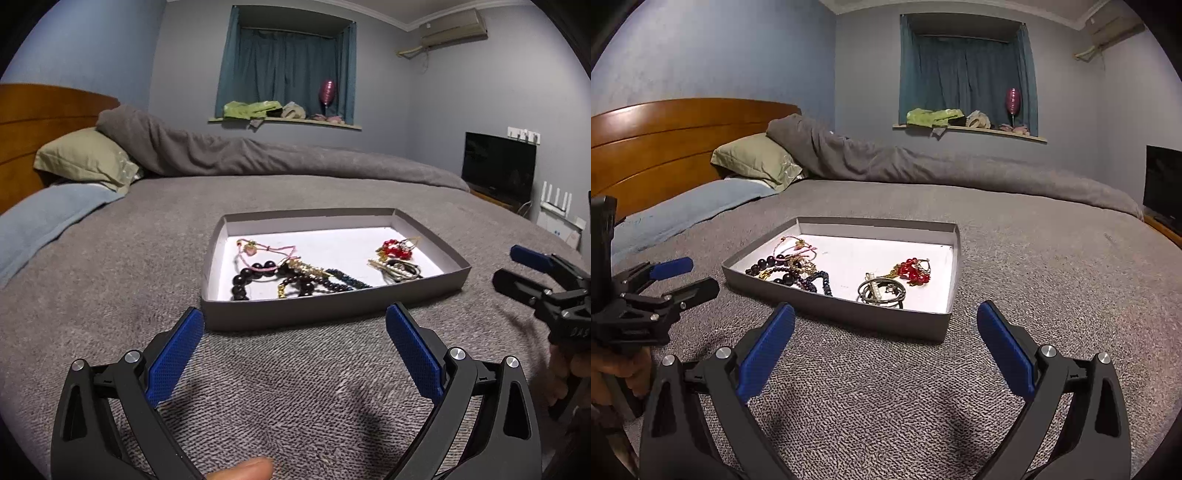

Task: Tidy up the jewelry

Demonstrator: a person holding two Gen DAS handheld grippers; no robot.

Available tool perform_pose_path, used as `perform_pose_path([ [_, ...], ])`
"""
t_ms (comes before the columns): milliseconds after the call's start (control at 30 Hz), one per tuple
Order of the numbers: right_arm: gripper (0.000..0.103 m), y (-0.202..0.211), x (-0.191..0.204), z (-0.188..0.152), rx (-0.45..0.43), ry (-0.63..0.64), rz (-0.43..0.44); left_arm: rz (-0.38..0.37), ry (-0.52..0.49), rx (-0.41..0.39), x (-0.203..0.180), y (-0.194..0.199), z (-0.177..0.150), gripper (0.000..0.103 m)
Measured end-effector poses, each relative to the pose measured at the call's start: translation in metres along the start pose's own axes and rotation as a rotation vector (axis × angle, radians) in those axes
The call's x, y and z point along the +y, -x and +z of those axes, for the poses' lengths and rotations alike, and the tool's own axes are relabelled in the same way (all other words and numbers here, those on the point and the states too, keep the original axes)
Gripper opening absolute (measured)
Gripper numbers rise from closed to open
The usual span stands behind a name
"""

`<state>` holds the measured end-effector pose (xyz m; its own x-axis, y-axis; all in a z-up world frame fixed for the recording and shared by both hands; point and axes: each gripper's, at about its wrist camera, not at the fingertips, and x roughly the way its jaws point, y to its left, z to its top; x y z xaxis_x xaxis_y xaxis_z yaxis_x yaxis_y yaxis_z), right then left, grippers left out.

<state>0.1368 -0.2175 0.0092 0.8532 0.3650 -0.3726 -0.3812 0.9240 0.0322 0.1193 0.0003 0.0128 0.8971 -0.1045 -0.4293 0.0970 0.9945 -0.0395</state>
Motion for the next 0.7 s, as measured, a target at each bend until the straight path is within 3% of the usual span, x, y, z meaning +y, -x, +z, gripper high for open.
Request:
perform_pose_path([
  [700, 0.097, -0.0002, 0.0019, 0.0011, -0.003, 0.010, -0.017, 0.004, -0.004, -0.018, 0.0002, 0.0026, 0.0010, 0.098],
])
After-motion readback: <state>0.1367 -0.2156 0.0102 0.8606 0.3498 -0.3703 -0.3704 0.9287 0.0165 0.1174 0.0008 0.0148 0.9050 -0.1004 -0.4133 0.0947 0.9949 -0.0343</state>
